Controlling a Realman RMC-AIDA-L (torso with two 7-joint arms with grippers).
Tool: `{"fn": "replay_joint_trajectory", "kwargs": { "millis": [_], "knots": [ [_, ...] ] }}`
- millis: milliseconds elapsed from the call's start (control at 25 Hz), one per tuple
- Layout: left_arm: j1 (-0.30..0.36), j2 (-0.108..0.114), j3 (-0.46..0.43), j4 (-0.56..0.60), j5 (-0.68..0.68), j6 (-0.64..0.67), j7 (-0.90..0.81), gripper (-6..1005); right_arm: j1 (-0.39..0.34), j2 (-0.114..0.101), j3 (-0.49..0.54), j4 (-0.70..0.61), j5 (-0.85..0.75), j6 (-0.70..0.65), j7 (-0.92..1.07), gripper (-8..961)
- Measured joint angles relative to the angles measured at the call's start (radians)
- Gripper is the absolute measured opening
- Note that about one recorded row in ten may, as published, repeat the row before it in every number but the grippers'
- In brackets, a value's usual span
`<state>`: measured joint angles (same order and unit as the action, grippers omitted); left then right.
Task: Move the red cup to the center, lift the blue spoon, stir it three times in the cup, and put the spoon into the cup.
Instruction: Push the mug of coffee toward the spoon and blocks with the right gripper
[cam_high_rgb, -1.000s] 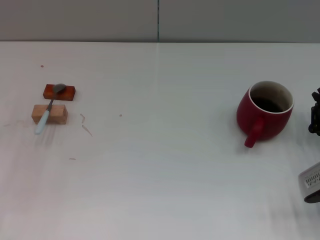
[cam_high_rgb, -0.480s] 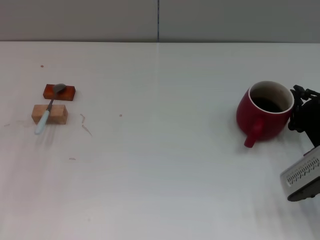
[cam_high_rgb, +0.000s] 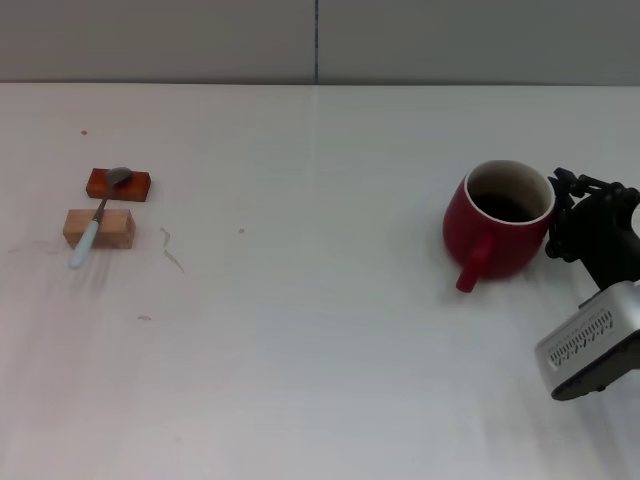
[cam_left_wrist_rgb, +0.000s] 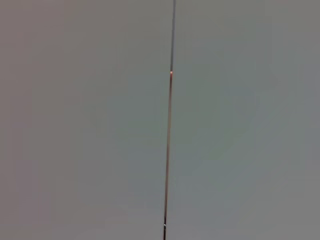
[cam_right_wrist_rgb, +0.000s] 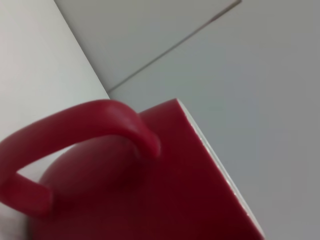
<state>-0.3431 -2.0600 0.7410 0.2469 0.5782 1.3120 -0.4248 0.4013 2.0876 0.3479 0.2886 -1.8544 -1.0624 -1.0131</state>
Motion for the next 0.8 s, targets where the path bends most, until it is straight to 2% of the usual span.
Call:
{"fn": "replay_joint_trajectory", "kwargs": {
  "millis": [800],
  "knots": [
    [0.019,-0.001,0.000,-0.007,0.008,0.026,-0.008,834,0.092,0.002,-0.020,0.156,0.000,0.112,0.005,98]
  ]
}}
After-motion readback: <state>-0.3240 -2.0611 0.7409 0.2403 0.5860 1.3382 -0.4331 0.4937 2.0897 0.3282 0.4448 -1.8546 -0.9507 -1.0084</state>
